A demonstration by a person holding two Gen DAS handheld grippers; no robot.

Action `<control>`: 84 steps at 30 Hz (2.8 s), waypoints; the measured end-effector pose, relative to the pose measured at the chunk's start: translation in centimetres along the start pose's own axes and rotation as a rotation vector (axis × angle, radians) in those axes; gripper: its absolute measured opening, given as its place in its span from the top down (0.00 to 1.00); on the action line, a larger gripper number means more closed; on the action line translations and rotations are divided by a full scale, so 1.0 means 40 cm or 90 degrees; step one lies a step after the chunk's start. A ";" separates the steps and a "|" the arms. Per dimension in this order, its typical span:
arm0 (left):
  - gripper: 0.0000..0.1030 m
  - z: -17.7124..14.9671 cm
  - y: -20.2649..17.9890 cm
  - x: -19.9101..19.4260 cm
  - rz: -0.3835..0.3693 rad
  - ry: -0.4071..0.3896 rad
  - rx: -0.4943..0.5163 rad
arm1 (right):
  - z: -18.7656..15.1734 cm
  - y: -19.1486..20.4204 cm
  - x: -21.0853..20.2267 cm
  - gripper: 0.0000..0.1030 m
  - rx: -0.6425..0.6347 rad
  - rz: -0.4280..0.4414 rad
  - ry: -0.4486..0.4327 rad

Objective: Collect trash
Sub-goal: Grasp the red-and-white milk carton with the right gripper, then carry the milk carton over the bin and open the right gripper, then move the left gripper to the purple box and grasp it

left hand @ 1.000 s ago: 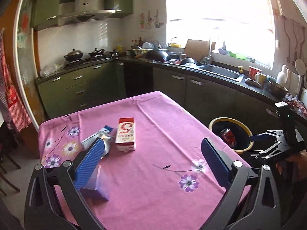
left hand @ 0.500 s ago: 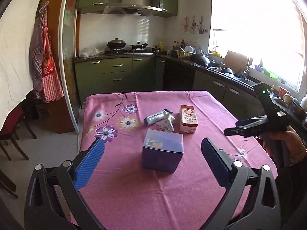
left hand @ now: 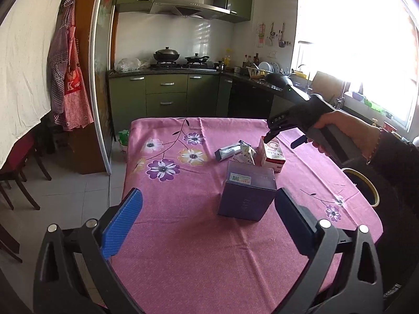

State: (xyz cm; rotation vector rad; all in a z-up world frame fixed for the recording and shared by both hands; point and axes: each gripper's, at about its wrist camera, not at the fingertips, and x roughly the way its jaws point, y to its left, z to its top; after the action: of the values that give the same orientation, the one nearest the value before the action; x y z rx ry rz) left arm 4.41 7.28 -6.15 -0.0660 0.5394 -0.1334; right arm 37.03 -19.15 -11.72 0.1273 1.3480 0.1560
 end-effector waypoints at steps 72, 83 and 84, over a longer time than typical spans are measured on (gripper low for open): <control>0.07 -0.042 -0.163 0.213 -0.042 0.111 0.080 | -0.661 -0.643 -0.325 0.15 0.120 0.116 -0.265; 0.07 -0.025 -0.111 0.338 -0.089 0.161 0.057 | -0.714 -0.516 -0.316 0.11 0.067 0.132 -0.295; 0.07 -0.023 -0.112 0.342 -0.089 0.160 0.057 | -0.714 -0.515 -0.312 0.11 0.068 0.135 -0.294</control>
State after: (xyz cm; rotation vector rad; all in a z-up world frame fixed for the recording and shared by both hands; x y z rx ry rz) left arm 15.04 0.88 -13.45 0.0014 0.7785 -0.3053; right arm 7.27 -41.66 -9.68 0.3746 0.8802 0.2185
